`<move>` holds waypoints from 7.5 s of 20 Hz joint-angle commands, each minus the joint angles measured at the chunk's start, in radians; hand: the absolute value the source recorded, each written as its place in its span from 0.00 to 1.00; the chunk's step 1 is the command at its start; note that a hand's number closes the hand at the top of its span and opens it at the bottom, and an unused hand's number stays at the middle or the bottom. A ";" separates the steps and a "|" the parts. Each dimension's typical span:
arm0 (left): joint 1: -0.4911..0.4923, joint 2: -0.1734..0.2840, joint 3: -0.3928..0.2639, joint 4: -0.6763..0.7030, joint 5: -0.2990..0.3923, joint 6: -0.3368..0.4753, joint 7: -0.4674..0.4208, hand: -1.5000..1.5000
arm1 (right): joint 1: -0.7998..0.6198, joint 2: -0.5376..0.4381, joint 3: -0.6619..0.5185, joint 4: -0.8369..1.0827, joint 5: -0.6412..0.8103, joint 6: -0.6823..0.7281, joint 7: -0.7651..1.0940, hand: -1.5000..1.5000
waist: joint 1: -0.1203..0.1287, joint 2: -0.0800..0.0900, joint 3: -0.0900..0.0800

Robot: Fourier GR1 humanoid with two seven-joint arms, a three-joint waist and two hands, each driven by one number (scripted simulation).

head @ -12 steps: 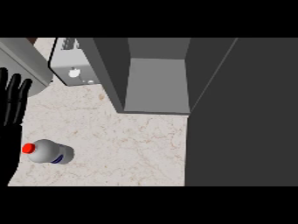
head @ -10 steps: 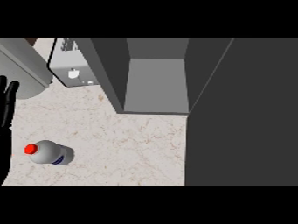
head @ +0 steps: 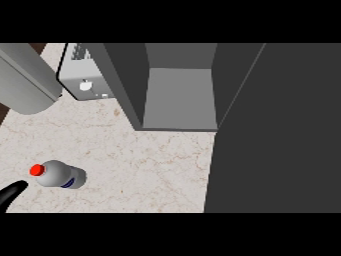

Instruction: Pick up the bottled water, place it into the cabinet and close the cabinet

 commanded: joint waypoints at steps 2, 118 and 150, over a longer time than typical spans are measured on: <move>0.140 -0.010 -0.132 -0.223 -0.119 0.184 0.154 0.00 | 0.036 -0.011 0.064 -0.153 -0.042 0.010 0.140 0.00 | -0.011 0.002 0.001; -0.139 -0.010 0.047 1.315 0.655 -0.117 -1.052 1.00 | 0.006 -0.226 0.608 -0.343 0.313 -0.490 0.294 0.00 | -0.023 0.006 0.000; -0.230 0.058 -0.294 1.062 0.503 -0.450 -0.644 1.00 | -0.036 -0.261 0.552 -0.331 0.253 -0.512 0.284 0.00 | -0.021 0.006 0.001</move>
